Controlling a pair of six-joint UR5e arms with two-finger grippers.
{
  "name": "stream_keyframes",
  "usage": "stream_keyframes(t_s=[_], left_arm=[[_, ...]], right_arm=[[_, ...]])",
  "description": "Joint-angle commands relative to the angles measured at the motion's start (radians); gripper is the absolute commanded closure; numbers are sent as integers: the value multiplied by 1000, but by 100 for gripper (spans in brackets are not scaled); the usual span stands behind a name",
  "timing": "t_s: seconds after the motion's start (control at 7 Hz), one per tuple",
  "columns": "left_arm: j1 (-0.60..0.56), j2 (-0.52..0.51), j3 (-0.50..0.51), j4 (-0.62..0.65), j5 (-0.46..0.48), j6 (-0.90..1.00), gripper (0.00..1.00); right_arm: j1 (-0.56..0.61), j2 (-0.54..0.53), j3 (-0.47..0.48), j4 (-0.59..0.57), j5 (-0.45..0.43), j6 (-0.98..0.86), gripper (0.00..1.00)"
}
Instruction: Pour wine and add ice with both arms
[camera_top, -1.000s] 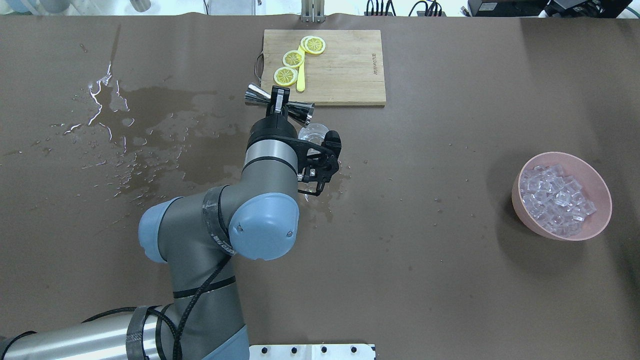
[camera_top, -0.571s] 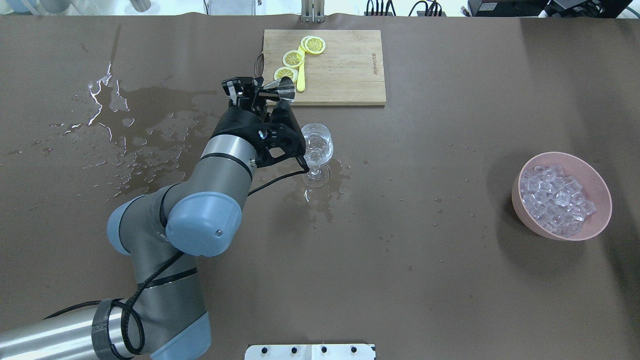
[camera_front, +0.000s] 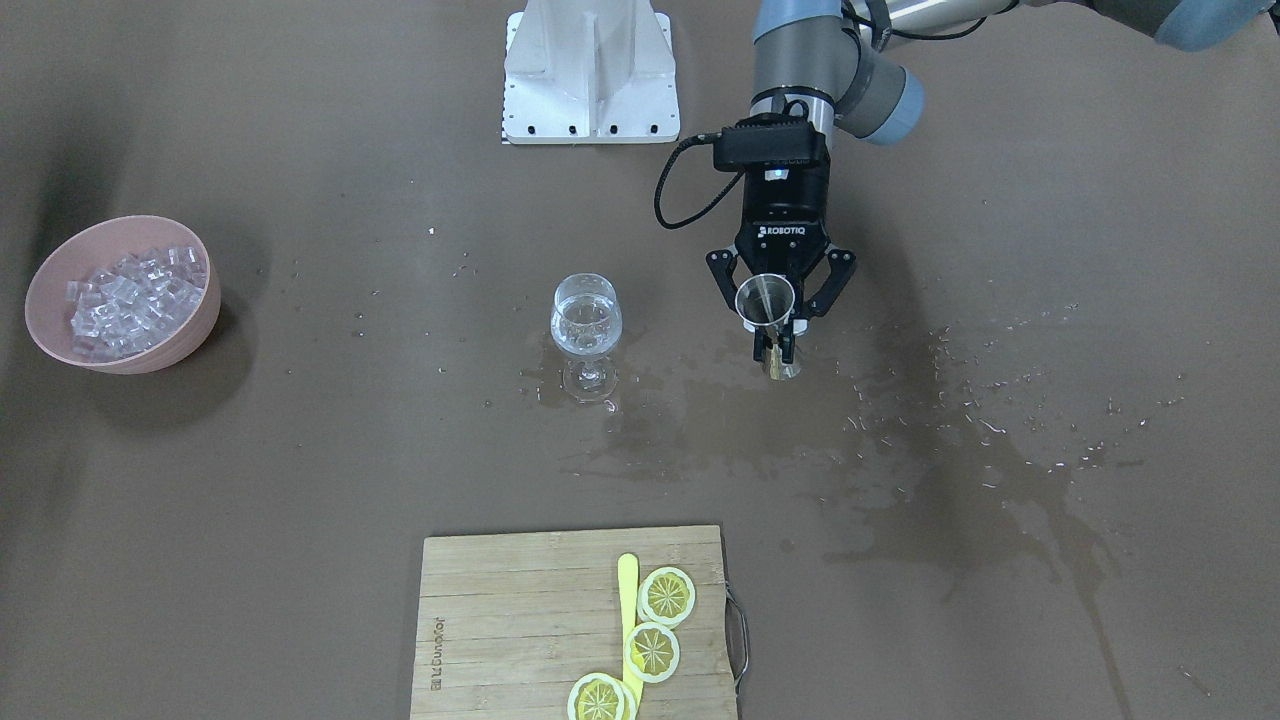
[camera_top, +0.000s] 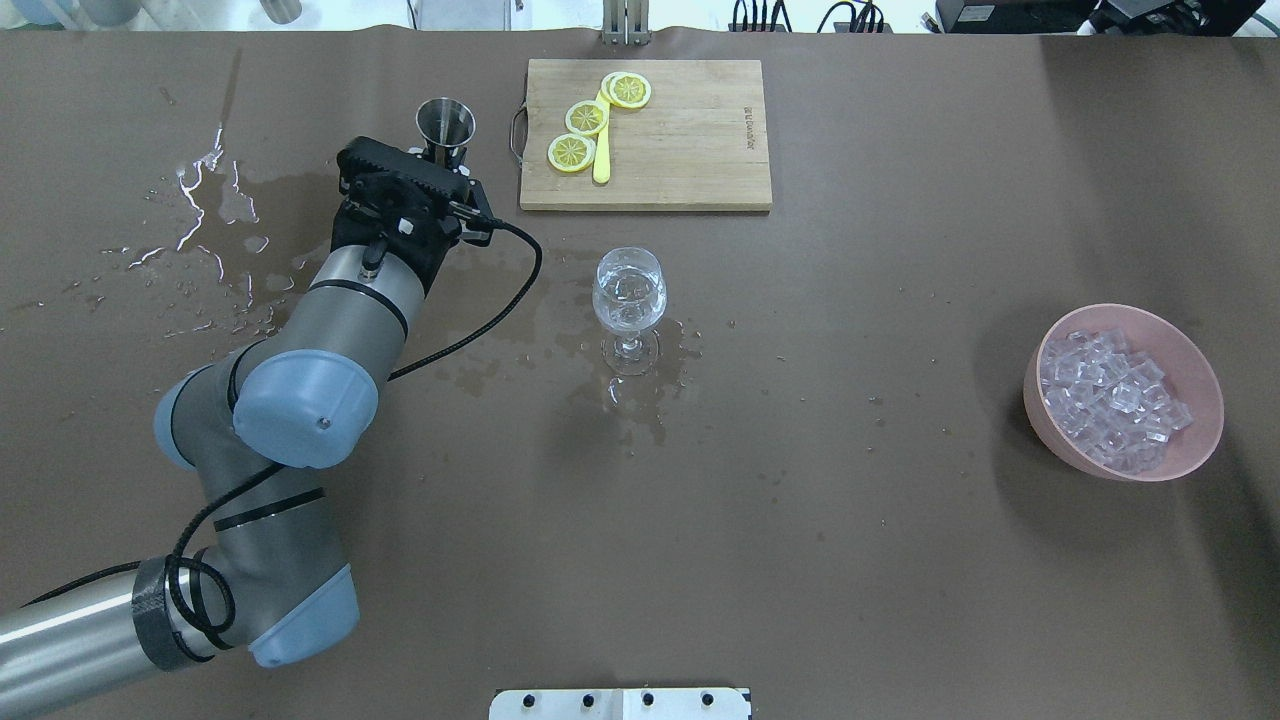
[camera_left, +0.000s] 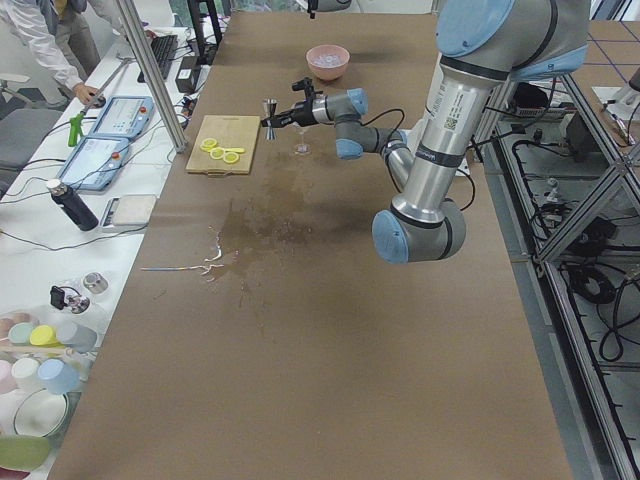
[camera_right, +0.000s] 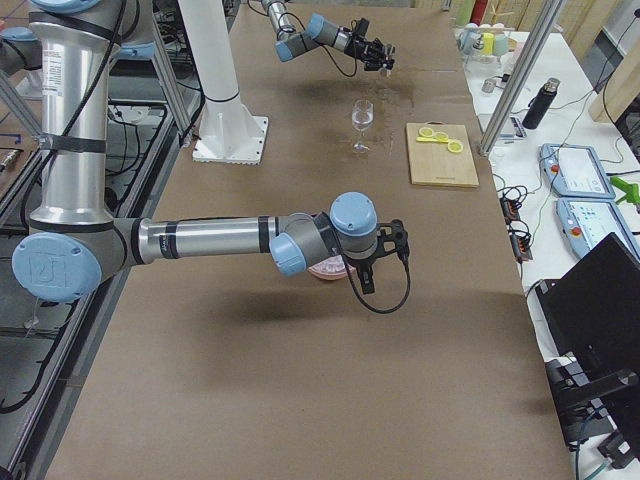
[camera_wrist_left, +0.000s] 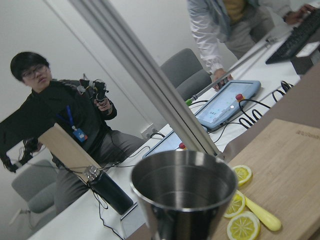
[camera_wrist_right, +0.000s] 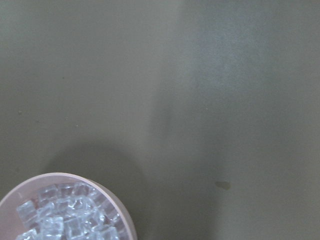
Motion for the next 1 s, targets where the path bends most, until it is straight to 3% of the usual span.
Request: stream_keyframes(t_s=[0.0,0.14,0.29,0.43,0.57,0.71,0.86], left_arm=[[-64,82,26,-18,-63,-201,100],[-160,98,40,-23,-240,-264,100],[-202,172,81,-81,-304,-299,100],[-207,202,226,-289,-309,-295,100],[-255,204,367,-474,-399,-295,100],[-335,204,417,-501,-509,-291,100],[-374,217,452,-503,-524,-287,100]], right_arm=[[-102,-6,97,-1,-30,161,0],[-158,-9,136,-2,-73,217,0],[-184,-17,141,-2,-75,227,0],[-201,-18,142,-2,-88,227,0],[-209,-21,142,-2,-90,227,0],[-209,-23,147,-2,-90,227,0],[-213,-40,167,-2,-92,227,0]])
